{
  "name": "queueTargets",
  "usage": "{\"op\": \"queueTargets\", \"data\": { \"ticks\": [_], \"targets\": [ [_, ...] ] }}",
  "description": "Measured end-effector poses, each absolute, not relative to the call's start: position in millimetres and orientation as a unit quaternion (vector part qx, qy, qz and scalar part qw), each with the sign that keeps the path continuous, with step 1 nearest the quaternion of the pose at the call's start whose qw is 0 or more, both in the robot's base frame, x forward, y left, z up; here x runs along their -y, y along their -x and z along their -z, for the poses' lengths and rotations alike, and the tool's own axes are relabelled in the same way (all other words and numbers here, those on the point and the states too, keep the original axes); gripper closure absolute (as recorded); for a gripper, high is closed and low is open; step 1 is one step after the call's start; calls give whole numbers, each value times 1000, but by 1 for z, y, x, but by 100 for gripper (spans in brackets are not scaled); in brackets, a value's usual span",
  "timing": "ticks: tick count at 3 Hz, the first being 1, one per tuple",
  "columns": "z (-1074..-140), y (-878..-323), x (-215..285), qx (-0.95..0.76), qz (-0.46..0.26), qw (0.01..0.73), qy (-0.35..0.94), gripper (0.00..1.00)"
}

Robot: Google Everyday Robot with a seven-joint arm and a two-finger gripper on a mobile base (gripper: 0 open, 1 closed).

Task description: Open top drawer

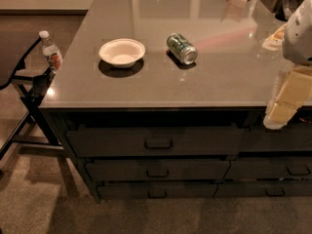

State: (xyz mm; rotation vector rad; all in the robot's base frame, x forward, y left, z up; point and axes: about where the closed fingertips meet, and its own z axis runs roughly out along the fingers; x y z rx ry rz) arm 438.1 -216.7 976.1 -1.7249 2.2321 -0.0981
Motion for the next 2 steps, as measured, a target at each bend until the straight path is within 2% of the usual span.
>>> {"op": "queueTargets", "data": {
  "ticks": [2],
  "targets": [
    [-972,-437,215,-778,30,169,604,0]
  ]
}}
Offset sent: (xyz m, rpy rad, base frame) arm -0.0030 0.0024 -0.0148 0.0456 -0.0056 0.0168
